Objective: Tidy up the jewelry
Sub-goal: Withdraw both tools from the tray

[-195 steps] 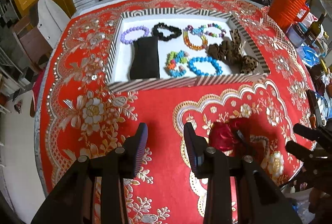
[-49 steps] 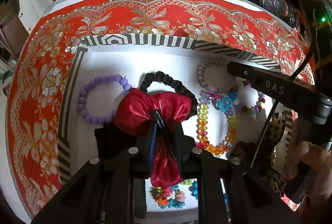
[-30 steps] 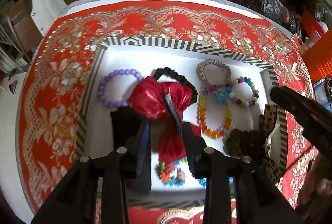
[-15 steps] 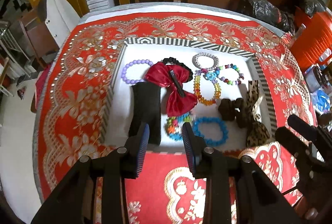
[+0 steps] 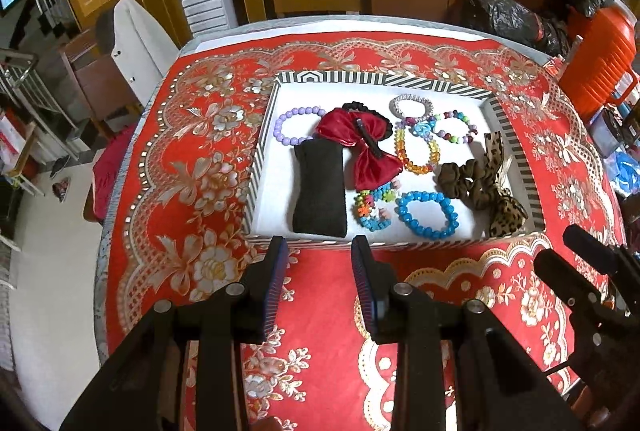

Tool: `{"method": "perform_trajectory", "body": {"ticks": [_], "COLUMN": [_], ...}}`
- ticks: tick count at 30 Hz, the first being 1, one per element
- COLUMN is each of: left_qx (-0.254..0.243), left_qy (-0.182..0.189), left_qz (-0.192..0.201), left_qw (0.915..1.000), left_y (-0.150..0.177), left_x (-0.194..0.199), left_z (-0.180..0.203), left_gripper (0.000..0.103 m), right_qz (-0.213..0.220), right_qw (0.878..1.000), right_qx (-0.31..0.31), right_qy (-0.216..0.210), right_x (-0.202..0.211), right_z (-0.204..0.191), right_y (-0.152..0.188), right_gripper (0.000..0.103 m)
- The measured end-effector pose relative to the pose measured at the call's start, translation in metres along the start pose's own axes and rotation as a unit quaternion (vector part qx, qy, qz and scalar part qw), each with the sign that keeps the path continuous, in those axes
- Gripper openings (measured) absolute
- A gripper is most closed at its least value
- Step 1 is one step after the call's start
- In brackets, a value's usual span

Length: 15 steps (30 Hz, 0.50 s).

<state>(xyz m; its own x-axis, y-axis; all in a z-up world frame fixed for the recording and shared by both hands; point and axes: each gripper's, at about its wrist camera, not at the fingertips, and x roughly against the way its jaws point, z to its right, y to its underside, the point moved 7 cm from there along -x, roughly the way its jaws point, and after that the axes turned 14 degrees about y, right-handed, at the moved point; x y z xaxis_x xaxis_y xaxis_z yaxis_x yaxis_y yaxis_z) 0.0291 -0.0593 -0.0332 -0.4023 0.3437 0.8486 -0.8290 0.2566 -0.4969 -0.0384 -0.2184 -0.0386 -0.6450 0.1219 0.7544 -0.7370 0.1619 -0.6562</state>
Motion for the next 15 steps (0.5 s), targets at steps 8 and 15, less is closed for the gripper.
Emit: {"method": "perform_trajectory", "body": {"ticks": [8,15], "left_qx": [-0.005,-0.008], "left_qy": [0.005,0.008], "left_qz": [0.005,0.005], "left_qw": [1.0000,0.9999], "left_y": [0.006,0.007], "left_x": [0.010,0.013], "left_z": [0.001,0.000], "left_gripper": [0.019,0.019], "right_qz": [0.004,0.006], "right_qw": [1.000,1.000], "right_qx": [-0.002,-0.001], "right_qy": [0.005,0.015], "right_x": [0.010,0.012], "right_z": [-0.007,-0.010], "right_y": [0.003,0.001], "right_gripper": [0.060,0.061]}}
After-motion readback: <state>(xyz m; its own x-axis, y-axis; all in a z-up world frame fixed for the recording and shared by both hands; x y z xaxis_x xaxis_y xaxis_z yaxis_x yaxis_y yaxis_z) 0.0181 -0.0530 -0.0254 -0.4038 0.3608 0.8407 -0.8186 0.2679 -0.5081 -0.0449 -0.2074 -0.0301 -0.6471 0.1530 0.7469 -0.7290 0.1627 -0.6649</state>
